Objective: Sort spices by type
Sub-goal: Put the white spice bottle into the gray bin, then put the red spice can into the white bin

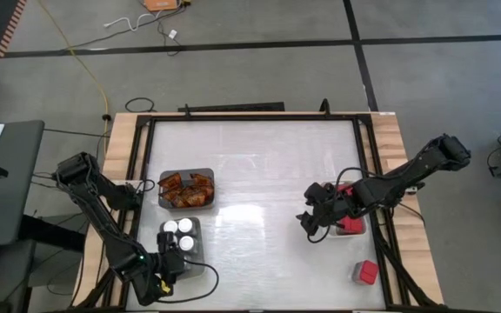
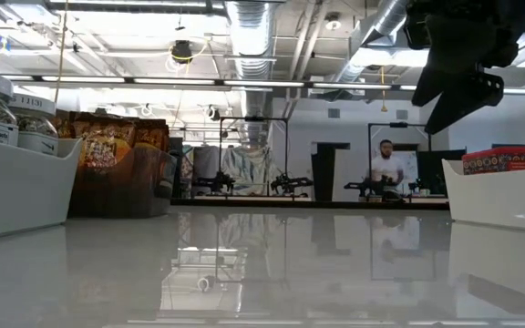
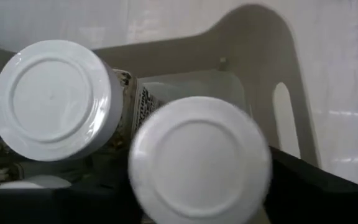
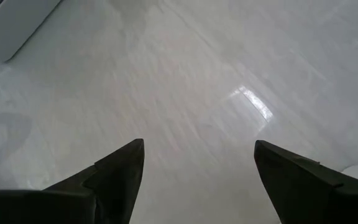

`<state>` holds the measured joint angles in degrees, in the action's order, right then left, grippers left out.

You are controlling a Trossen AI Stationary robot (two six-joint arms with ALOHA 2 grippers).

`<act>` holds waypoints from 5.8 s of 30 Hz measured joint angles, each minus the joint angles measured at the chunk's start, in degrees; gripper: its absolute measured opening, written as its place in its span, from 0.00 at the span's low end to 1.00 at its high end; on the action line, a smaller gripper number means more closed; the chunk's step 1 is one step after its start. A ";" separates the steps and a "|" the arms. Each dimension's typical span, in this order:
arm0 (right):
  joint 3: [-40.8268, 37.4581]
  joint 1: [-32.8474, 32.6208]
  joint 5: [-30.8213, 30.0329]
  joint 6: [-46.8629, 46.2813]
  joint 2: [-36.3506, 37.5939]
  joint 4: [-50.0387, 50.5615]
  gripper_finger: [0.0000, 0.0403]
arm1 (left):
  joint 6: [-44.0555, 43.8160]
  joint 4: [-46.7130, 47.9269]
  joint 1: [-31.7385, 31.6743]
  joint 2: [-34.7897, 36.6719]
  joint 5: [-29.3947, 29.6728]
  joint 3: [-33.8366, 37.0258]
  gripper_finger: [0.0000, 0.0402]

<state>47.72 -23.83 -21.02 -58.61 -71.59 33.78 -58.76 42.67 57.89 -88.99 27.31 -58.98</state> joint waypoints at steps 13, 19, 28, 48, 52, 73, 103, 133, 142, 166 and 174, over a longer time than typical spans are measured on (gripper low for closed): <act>0.00 0.00 0.04 0.00 0.00 0.00 0.82 | -1.29 2.36 -0.02 0.00 -0.07 -2.82 0.76; 0.00 -0.07 0.11 -0.09 0.00 0.00 0.82 | -1.72 7.77 -0.02 1.36 -0.09 -6.09 0.76; 0.00 -0.07 0.18 -1.40 0.02 0.00 0.82 | -4.47 18.64 -0.07 7.22 -0.10 -10.99 0.76; 19.54 -1.16 3.15 -24.95 0.02 34.55 0.82 | 6.81 18.48 -7.71 18.40 5.09 -11.28 0.76; 23.25 -5.40 3.44 -36.96 0.02 43.76 0.82 | 12.88 15.54 -11.41 18.36 8.58 -9.96 0.76; 23.91 -30.91 30.69 -74.90 -12.97 38.62 0.82 | 28.33 13.32 -25.16 18.38 8.48 -8.22 0.76; 19.68 -34.53 36.93 -88.61 -15.89 29.68 0.82 | 29.52 12.83 -28.46 18.38 5.31 -8.22 0.76; 10.01 -30.15 29.56 -87.57 -15.87 8.66 0.82 | 30.60 12.83 -28.46 18.37 3.41 -8.22 0.76; 10.02 -26.79 21.42 -76.82 -15.85 2.18 0.82 | 30.66 12.83 -28.46 18.37 3.43 -8.22 0.76; 18.84 -7.55 14.96 -3.23 -14.91 7.74 0.82 | 28.31 12.68 -28.46 18.36 3.50 -8.22 0.76; 18.84 -9.12 24.65 10.24 -14.93 14.39 0.82 | 23.86 12.68 -28.46 18.37 3.50 -8.22 0.76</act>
<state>66.57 -32.95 3.64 -48.37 -86.52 48.17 -34.90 55.36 29.43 -70.62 30.81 -67.20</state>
